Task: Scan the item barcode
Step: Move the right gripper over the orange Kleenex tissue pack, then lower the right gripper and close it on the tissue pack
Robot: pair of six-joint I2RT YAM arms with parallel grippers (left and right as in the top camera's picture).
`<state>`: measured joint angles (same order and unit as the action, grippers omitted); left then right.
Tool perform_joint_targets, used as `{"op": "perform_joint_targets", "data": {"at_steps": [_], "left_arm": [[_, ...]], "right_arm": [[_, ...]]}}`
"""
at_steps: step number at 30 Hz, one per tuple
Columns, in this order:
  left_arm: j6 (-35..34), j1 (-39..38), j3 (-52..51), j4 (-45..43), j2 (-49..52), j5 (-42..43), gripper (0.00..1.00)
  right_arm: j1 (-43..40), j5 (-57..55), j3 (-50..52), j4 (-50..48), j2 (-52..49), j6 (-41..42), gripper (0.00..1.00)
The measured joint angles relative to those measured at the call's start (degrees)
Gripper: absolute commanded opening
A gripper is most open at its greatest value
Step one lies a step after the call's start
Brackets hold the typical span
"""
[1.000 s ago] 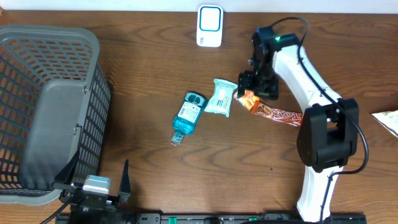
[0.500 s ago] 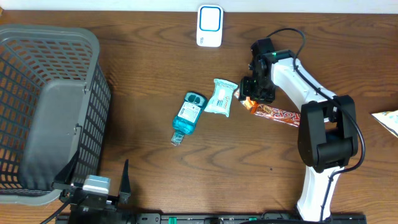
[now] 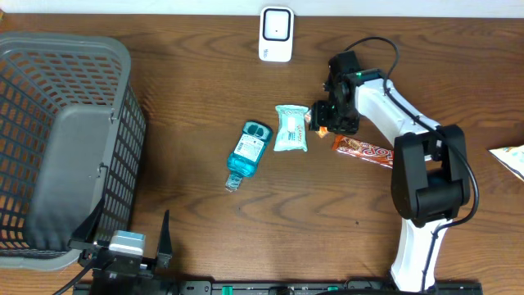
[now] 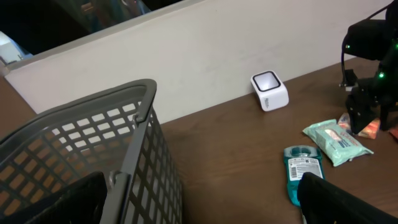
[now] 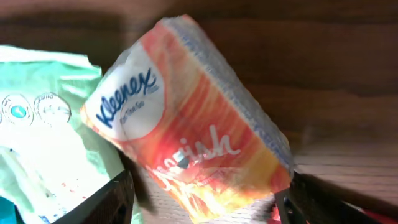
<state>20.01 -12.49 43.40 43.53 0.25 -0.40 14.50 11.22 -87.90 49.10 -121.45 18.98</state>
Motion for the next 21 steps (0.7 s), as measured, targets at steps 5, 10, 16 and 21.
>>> {"op": "perform_joint_targets", "data": {"at_steps": [5,10,16,21], "left_arm": [[0.00,0.00,0.00,0.00,0.00,0.00,0.98],[-0.02,0.00,0.00,0.00,0.00,0.00,0.98],[0.00,0.00,0.00,0.00,0.00,0.00,0.98],[0.00,0.00,0.00,0.00,0.00,0.00,0.98]], "right_arm": [[0.20,0.61,0.00,0.74,0.28,2.62,0.72],[0.20,0.20,0.00,1.07,3.98,10.01,0.86],[0.20,-6.14,-0.13,2.97,9.49,26.21,0.99],[0.20,-8.61,-0.17,2.91,8.41,34.58,0.80]]}}
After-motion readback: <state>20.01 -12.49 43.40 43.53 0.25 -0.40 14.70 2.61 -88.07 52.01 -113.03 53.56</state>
